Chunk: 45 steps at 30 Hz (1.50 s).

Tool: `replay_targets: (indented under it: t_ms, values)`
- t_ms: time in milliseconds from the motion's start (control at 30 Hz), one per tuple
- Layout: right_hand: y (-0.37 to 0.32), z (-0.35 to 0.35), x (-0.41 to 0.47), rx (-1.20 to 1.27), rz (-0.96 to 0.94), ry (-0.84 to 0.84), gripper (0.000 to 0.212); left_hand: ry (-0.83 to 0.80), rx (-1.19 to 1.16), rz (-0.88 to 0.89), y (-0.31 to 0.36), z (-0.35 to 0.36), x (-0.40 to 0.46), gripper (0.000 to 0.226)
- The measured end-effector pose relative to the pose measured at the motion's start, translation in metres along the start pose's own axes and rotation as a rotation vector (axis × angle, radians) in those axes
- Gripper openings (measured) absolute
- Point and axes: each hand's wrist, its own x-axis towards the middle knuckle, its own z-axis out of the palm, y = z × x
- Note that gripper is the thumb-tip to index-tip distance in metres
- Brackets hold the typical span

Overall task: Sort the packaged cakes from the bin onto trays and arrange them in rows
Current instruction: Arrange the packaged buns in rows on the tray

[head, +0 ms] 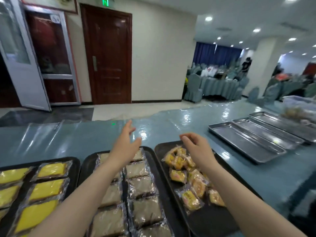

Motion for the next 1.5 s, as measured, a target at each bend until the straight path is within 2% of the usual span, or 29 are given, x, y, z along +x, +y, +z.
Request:
replay_targets:
  t_ms: [100,233,367,467,633,767,933,1100,1133,1200,1267,1333,1400,1500]
  values:
    - [0.023,-0.030,-0.007,-0.015,0.025,0.045,0.017,-0.007,-0.096,-0.032,0.006,0.015,-0.001,0.061]
    - [0.066,-0.064,0.008,-0.030,0.091,0.054,0.015,-0.036,-0.081,-0.048,0.006,0.044,0.013,0.057]
    - [0.114,-0.088,0.051,-0.041,0.105,-0.016,0.011,-0.038,-0.035,-0.091,-0.005,0.089,0.044,0.040]
    - [0.159,-0.098,0.096,-0.047,0.099,-0.072,0.016,-0.001,0.038,-0.126,-0.018,0.135,0.072,0.027]
    - [0.235,-0.106,0.159,-0.047,0.127,-0.224,0.015,0.064,0.024,-0.277,-0.037,0.219,0.113,0.022]
    - [0.281,-0.102,0.200,-0.073,0.149,-0.333,0.017,0.068,0.087,-0.357,-0.053,0.262,0.125,0.022]
    - [0.320,-0.057,0.221,-0.062,0.152,-0.449,0.020,0.048,0.210,-0.455,-0.081,0.289,0.129,0.020]
    - [0.335,-0.006,0.249,-0.079,0.080,-0.289,0.018,0.005,0.274,-0.564,-0.120,0.291,0.143,0.050]
    - [0.334,0.003,0.258,-0.062,0.058,-0.321,0.021,-0.014,0.285,-0.591,-0.128,0.289,0.147,0.054]
    - [0.332,0.024,0.275,-0.090,-0.023,-0.512,0.036,-0.028,0.310,-0.635,-0.145,0.286,0.156,0.053]
    - [0.331,0.044,0.287,-0.157,-0.140,-0.743,0.048,-0.019,0.316,-0.648,-0.159,0.287,0.166,0.044]
    - [0.333,0.065,0.295,-0.223,-0.242,-0.901,0.052,-0.009,0.298,-0.642,-0.171,0.291,0.177,0.037]
    - [0.335,0.078,0.298,-0.285,-0.293,-0.980,0.049,-0.022,0.288,-0.633,-0.177,0.296,0.183,0.035]
    - [0.343,0.093,0.300,-0.314,-0.321,-0.976,0.033,-0.066,0.298,-0.649,-0.190,0.303,0.187,0.042]
